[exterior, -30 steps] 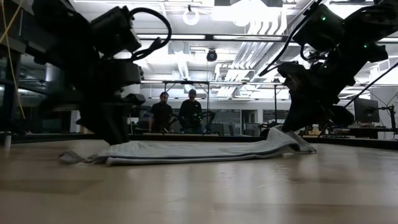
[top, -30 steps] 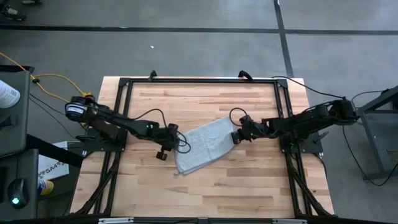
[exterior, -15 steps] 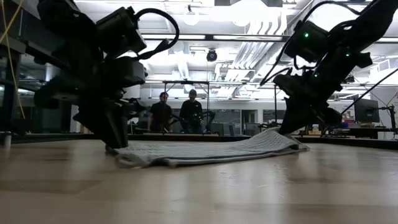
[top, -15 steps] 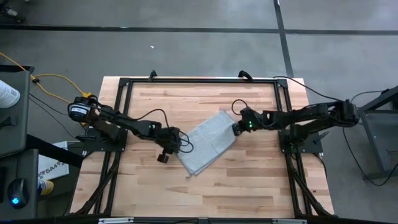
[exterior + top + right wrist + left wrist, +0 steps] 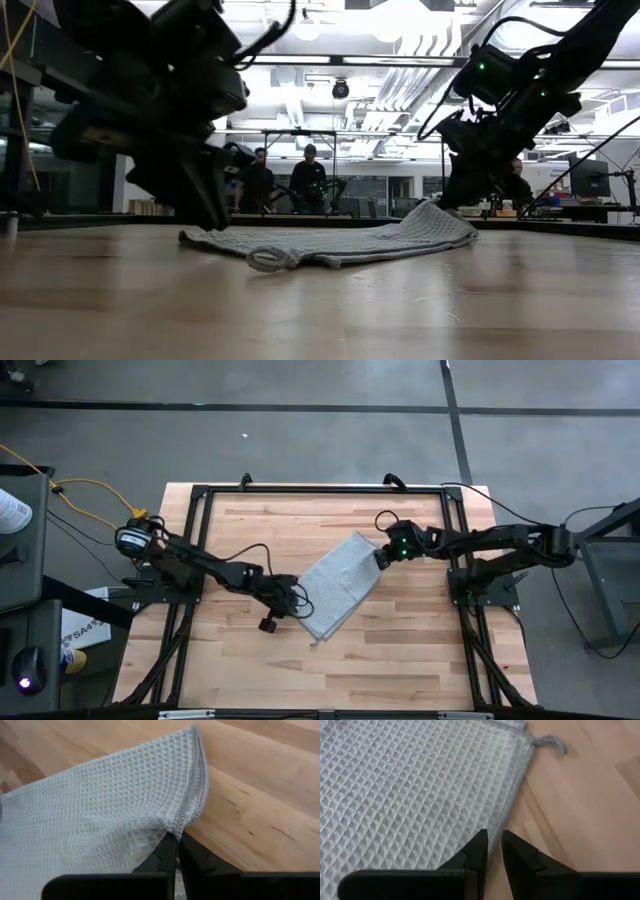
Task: Fold microfiber towels
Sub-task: Fold the gray towel on the table
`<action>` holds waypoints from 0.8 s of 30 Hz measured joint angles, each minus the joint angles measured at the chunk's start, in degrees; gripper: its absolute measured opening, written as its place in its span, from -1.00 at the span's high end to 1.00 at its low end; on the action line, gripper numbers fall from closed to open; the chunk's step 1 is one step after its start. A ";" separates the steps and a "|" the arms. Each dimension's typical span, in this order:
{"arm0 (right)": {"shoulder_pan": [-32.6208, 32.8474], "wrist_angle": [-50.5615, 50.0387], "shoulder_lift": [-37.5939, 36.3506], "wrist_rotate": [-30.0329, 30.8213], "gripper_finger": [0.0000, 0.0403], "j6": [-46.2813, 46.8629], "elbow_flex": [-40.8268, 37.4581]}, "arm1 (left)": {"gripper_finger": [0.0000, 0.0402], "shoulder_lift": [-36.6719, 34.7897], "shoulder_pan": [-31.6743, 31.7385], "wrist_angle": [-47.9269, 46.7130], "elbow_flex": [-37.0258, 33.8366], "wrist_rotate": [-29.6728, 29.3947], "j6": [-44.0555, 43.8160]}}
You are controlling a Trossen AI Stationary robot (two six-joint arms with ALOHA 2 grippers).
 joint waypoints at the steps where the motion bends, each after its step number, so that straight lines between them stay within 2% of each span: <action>1: -0.04 -0.12 0.00 -0.20 0.98 -0.06 0.00 | 0.71 0.57 0.00 0.01 0.45 -0.12 -0.28; 8: 1.69 -0.43 0.00 0.75 0.98 -0.20 0.00 | 0.71 2.36 0.02 -2.28 4.58 -1.06 -0.01; 17: 6.98 -1.84 0.02 2.12 0.98 0.90 2.52 | 0.72 2.31 0.02 -9.93 7.62 -8.46 0.93; 24: 10.19 -3.62 0.02 2.28 0.98 1.45 5.82 | 0.96 -0.03 0.02 -12.74 7.55 -11.86 0.47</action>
